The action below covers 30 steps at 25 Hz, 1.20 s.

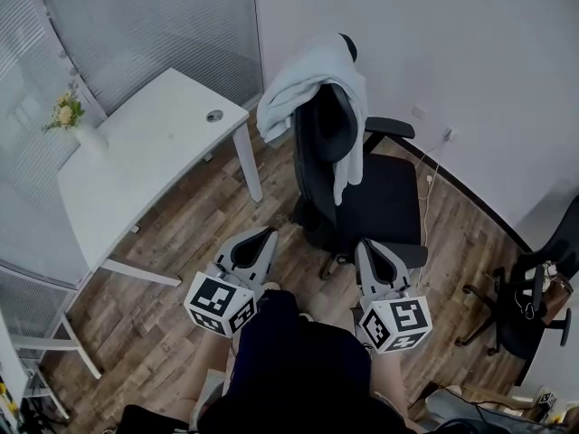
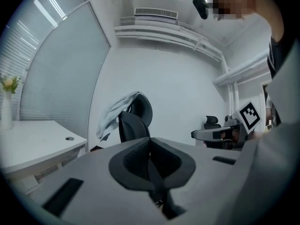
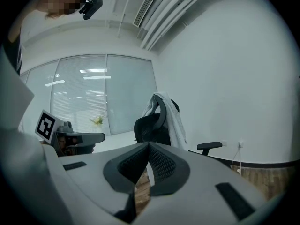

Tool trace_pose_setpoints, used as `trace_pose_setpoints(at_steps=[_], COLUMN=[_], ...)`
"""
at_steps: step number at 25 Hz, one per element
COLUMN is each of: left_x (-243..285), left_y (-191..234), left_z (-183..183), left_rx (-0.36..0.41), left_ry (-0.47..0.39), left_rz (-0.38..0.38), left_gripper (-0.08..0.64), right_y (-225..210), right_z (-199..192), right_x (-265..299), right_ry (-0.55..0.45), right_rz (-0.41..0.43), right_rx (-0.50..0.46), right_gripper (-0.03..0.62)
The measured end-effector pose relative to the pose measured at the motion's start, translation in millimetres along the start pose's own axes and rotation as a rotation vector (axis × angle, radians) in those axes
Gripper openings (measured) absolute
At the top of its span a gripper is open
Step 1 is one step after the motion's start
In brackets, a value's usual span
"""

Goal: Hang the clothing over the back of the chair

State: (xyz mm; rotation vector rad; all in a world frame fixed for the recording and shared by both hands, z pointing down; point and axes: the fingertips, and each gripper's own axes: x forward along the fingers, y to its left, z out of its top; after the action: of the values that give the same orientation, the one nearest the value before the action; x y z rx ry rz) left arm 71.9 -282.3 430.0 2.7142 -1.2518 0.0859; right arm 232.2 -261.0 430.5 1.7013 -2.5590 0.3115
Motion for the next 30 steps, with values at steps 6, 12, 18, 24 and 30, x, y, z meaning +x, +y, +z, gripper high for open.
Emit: trace_pose_setpoints(at_steps=[6, 12, 18, 24, 30], left_x=[2, 0, 0, 1, 3], left_y=[5, 14, 18, 18, 16], left_z=[-7, -10, -9, -11, -10], left_rx=[0.008, 0.018, 0.017, 0.011, 0.008], left_ry=[0.016, 0.029, 0.024, 0.028, 0.024], left_rz=[0.004, 0.034, 0.046, 0.051, 0.053], left_gripper=[0.011, 0.011, 0.011, 0.011, 0.011], right_y=[1, -5, -10, -14, -16], right_z=[-5, -7, -7, -7, -5], right_x=[5, 7, 8, 7, 7], right_ry=[0.022, 0.03, 0.03, 0.029, 0.025], right_rz=[0.007, -0.009, -0.018, -0.018, -0.019], right_rx=[-0.015, -0.01, -0.013, -0.007, -0.003], right_gripper=[0.028, 0.028, 0.028, 0.028, 0.028])
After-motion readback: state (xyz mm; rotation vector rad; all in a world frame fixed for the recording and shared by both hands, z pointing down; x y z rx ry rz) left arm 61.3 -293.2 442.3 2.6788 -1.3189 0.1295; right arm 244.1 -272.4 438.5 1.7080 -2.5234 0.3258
